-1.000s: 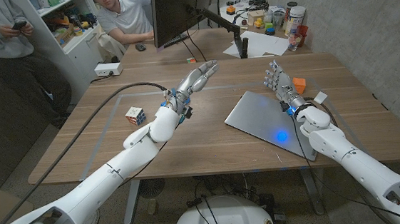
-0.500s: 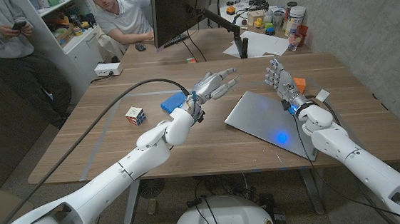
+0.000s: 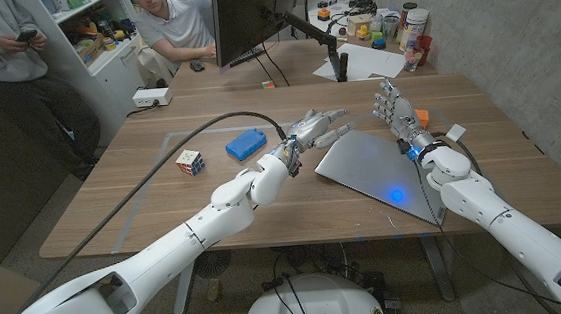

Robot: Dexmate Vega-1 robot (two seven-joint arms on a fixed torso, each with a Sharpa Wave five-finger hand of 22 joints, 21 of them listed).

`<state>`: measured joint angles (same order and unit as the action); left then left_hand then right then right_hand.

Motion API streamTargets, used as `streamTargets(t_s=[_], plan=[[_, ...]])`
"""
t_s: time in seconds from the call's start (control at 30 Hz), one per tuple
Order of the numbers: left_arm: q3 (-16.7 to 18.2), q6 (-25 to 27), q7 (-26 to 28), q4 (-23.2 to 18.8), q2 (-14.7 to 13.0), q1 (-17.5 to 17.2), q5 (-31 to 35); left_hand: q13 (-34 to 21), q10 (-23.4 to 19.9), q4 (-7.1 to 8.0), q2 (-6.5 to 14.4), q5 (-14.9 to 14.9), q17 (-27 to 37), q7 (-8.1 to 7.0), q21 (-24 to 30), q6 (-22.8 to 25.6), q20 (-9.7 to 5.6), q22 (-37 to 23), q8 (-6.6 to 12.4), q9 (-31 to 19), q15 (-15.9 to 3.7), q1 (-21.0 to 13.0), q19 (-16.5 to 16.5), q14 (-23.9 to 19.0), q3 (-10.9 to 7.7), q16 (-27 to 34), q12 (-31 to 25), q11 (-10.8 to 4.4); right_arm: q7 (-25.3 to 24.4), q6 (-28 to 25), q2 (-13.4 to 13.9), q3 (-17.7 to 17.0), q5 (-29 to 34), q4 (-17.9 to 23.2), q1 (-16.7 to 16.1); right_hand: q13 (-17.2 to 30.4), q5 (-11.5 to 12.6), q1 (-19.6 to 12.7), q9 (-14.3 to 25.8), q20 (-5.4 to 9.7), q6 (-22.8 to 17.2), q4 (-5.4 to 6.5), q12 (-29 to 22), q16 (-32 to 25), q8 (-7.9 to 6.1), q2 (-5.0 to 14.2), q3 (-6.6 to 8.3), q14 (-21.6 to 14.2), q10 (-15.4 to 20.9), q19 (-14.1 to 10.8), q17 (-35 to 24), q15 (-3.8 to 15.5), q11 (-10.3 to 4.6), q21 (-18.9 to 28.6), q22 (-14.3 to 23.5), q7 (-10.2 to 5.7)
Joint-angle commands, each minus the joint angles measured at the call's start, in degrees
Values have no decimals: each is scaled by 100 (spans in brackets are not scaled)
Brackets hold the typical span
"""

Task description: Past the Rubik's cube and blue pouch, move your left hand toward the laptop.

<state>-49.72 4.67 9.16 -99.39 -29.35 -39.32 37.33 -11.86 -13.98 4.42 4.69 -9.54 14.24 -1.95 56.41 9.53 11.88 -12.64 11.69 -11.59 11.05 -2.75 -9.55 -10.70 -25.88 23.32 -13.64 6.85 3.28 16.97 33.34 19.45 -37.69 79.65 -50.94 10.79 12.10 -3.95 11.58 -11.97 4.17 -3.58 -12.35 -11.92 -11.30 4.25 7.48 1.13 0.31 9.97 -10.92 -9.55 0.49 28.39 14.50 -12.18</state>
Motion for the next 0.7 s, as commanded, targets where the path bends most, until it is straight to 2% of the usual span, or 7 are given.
streamTargets(t_s=[0.03, 0.27, 0.33, 0.43, 0.7], plan=[[-522, 158, -259, 591, 411, 392, 407, -28, -41, 4, 89, -40, 30, 5, 23, 40, 48, -21, 41, -9, 47, -2, -1, 14, -46, 30, -20, 13, -9, -10, 42, -2, 31, 70, -25, 12, 17, -12, 8, -57, -49, -42, -19, -5, -30, -22, 31, -4, 4, 180, -17, -29, 25, -2, 25, -16], [-802, 139, -215, 971, 640, 574, 548, -28, -41, 4, 89, -40, 30, 5, 23, 40, 48, -21, 41, -9, 47, -2, -1, 14, -46, 30, -20, 13, -24, -39, 66, 10, 63, 130, -20, 12, 16, -14, 8, -57, -66, -48, -21, -5, -31, -24, 30, -3, 16, 173, -18, -36, 40, -3, 24, -16], [-889, 120, -197, 1079, 706, 623, 589, -28, -41, 4, 89, -40, 30, 5, 23, 40, 48, -21, 41, -9, 47, -2, -1, 14, -46, 30, -20, 13, -30, -55, 85, 17, 84, 155, -18, 11, 16, -14, 7, -57, -70, -50, -18, -5, -29, -24, 29, -2, 10, 171, -18, -35, -8, -4, 24, -16], [-984, 40, -143, 1283, 815, 681, 562, -28, -41, 4, 89, -40, 30, 5, 23, 40, 48, -21, 41, -9, 47, -2, -1, 14, -46, 30, -20, 13, -43, -88, 115, 32, 121, 190, -16, 11, 15, -14, 7, -57, -72, -51, -27, -5, -27, -25, 28, -2, 34, 170, -18, -35, 49, -5, 23, -15], [-1205, -127, 68, 1770, 1070, 817, 518, -28, -41, 4, 89, -40, 30, 5, 23, 40, 48, -21, 41, -9, 47, -2, -1, 14, -46, 30, -20, 13, -93, -156, 180, 33, 164, 298, -48, 11, 14, -9, 7, -57, -100, -54, -33, -8, -33, -30, 23, -7, 56, 167, -19, -34, 35, -7, 22, -12]])
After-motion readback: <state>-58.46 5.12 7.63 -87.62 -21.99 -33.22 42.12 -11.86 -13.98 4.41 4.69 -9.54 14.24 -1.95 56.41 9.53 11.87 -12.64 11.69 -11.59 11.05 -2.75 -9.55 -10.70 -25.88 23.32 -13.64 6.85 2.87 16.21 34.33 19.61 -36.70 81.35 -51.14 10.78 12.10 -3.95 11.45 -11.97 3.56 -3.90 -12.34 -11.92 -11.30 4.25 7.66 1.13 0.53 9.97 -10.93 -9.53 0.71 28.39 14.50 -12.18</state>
